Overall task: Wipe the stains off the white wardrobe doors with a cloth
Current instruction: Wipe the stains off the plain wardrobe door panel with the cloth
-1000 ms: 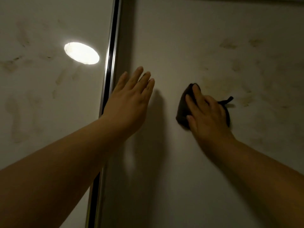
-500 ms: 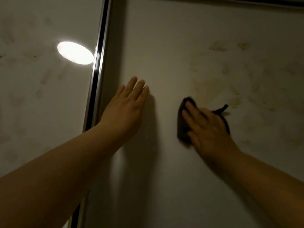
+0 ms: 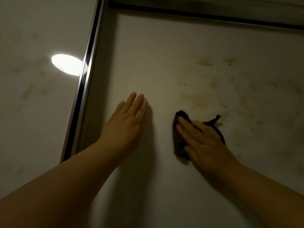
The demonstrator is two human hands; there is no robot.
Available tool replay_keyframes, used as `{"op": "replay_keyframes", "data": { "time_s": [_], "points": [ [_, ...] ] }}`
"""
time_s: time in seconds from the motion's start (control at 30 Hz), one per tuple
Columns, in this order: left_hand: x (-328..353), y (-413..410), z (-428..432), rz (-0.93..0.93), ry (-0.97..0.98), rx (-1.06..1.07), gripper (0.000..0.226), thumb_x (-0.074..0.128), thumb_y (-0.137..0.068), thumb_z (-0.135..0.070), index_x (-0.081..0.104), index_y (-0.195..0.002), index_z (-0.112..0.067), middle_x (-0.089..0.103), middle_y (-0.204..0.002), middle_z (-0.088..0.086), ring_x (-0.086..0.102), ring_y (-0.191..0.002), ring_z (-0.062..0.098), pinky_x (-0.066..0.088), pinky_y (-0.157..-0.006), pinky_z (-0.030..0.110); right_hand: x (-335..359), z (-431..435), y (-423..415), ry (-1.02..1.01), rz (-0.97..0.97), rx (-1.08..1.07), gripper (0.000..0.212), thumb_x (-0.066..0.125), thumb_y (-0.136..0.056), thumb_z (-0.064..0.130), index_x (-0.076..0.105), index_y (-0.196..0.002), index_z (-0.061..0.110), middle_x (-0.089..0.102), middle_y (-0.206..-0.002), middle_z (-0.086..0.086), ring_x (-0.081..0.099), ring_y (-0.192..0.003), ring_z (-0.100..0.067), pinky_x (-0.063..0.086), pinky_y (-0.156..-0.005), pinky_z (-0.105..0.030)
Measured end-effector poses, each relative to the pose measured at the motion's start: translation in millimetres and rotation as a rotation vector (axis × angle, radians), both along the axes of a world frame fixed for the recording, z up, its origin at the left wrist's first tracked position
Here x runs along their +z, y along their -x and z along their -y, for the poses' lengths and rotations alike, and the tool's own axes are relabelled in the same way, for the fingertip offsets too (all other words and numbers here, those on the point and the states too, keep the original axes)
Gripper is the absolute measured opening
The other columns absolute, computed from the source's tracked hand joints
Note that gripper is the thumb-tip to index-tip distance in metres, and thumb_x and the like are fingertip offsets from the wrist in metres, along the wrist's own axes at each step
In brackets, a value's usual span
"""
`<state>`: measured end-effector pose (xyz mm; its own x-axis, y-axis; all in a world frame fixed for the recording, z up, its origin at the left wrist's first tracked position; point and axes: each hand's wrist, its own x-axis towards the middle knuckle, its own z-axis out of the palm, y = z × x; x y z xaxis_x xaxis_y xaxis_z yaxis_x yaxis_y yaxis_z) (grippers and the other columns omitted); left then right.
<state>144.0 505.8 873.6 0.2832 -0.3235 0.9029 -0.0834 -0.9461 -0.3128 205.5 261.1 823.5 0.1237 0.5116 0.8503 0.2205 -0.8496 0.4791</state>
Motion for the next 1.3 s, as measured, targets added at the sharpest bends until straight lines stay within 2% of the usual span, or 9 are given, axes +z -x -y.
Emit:
{"op": "replay_keyframes", "data": {
  "time_s": [0.2,0.3,0.43,0.53,0.67,0.8,0.97,1.17,1.3],
  "points": [
    [11,-7,10,0.007,0.035,-0.037,0.056,0.02,-0.1,-0.019,-0.017,-0.142,-0.022,-0.024,-0.15,-0.001,-0.028,-0.133,0.013,-0.012,-0.111,0.032,85,-13,-1,-0.338,-0.016,0.034,0.067,0.01,-0.088,0.046,0.016,-0.148,0.018,0.0,-0.156,0.008,0.016,-0.134,-0.027,0.016,-0.109,-0.038],
    [13,-11,15,0.047,0.042,-0.013,0.05,0.007,-0.099,-0.031,-0.016,-0.143,-0.023,-0.026,-0.147,-0.003,-0.028,-0.132,0.012,-0.016,-0.108,0.033,83,-40,4,-0.278,-0.036,0.025,0.067,0.007,-0.086,0.046,0.008,-0.149,0.022,-0.008,-0.157,0.01,0.009,-0.134,-0.023,0.014,-0.11,-0.039],
    [11,-14,16,0.063,0.054,0.05,0.051,0.006,-0.098,-0.035,-0.016,-0.143,-0.023,-0.024,-0.15,-0.002,-0.024,-0.134,0.013,-0.015,-0.11,0.038,33,-40,4,-0.092,0.069,0.043,0.06,0.024,-0.09,0.041,0.029,-0.145,0.019,0.02,-0.155,0.005,0.023,-0.131,-0.022,0.016,-0.104,-0.036],
    [11,-13,16,0.073,0.052,0.068,0.05,-0.004,-0.094,-0.035,-0.02,-0.14,-0.025,-0.027,-0.147,-0.004,-0.025,-0.133,0.012,-0.016,-0.108,0.037,26,-13,-1,-0.014,0.084,0.033,0.055,0.029,-0.092,0.038,0.032,-0.144,0.02,0.025,-0.153,0.005,0.028,-0.132,-0.021,0.017,-0.104,-0.035],
    [13,-13,14,0.088,0.03,0.091,0.061,-0.019,-0.079,-0.04,-0.02,-0.138,-0.027,-0.025,-0.146,-0.006,-0.022,-0.133,0.011,-0.016,-0.108,0.038,87,9,-5,-0.223,0.054,0.08,0.06,0.018,-0.09,0.042,0.029,-0.145,0.019,0.019,-0.154,0.007,0.03,-0.13,-0.028,0.022,-0.103,-0.037],
    [15,-14,16,0.114,0.036,0.083,0.063,-0.016,-0.079,-0.042,-0.011,-0.14,-0.027,-0.014,-0.149,-0.007,-0.014,-0.134,0.01,-0.014,-0.109,0.039,141,-13,-10,-0.369,0.007,0.051,0.055,0.02,-0.098,0.04,0.01,-0.149,0.022,-0.003,-0.157,0.009,0.012,-0.135,-0.025,0.017,-0.112,-0.042],
    [17,-14,17,0.125,0.044,0.119,0.053,-0.008,-0.086,-0.041,-0.01,-0.139,-0.029,-0.011,-0.149,-0.007,-0.01,-0.134,0.008,-0.012,-0.111,0.042,116,-51,0,-0.197,0.011,0.087,0.056,0.02,-0.098,0.04,0.003,-0.149,0.024,-0.01,-0.156,0.011,0.004,-0.135,-0.021,0.012,-0.112,-0.039],
    [15,-12,16,0.131,0.037,0.104,0.056,0.002,-0.09,-0.037,-0.003,-0.144,-0.025,-0.01,-0.148,-0.006,-0.008,-0.134,0.007,-0.013,-0.11,0.041,65,-15,2,-0.043,0.045,0.116,0.064,0.011,-0.088,0.044,0.024,-0.147,0.022,0.012,-0.155,0.01,0.013,-0.13,-0.018,0.008,-0.102,-0.032],
    [22,-10,20,0.148,0.027,0.061,0.059,0.003,-0.091,-0.037,0.01,-0.147,-0.021,0.003,-0.154,-0.001,0.0,-0.14,0.014,-0.009,-0.112,0.04,104,8,-9,-0.233,0.063,0.092,0.067,0.008,-0.088,0.047,0.026,-0.146,0.02,0.012,-0.154,0.01,0.022,-0.13,-0.025,0.016,-0.105,-0.035]
  ]
}}
